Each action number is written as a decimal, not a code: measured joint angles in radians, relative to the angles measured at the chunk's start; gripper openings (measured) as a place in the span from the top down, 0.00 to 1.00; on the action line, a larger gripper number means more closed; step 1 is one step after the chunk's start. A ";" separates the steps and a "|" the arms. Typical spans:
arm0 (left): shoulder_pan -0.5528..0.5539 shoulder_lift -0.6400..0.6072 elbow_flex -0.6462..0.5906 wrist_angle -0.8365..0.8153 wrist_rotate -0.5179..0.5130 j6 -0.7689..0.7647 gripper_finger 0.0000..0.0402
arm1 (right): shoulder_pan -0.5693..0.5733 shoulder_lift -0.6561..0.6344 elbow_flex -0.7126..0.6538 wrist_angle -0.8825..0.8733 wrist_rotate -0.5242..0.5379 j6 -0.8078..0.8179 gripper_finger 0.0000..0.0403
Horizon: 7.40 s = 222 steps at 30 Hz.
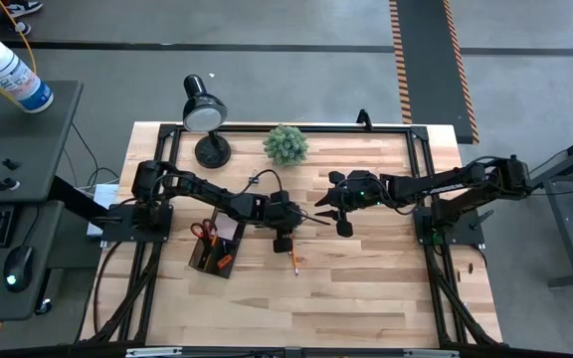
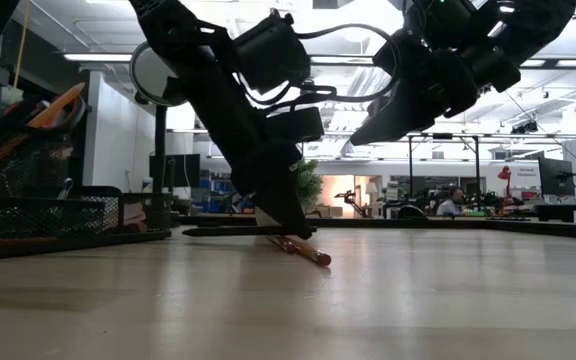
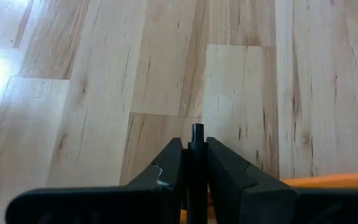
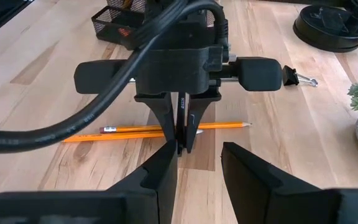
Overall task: Pick and place office supplies into organizer
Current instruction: Put the black pen into the desk organizer, then put the right orange pencil into the desk organizer
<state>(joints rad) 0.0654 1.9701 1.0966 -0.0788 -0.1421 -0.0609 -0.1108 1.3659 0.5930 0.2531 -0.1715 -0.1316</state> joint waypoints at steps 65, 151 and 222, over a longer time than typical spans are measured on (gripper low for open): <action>-0.694 -0.719 -0.273 -0.236 -1.298 -0.660 0.95 | 0.000 0.004 -0.214 0.516 -0.111 0.105 0.71; -1.048 -0.541 -0.570 -0.499 -1.328 -1.448 0.74 | 0.001 0.003 -0.214 0.536 0.001 0.237 0.71; -0.805 -0.856 -0.401 -0.074 -0.843 -0.247 0.69 | 0.787 0.682 0.571 -0.039 1.147 0.898 0.71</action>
<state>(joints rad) -0.7399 1.1145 0.6956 -0.1531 -0.9855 -0.3080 0.6765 2.0474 1.1639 0.2143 0.9752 0.7661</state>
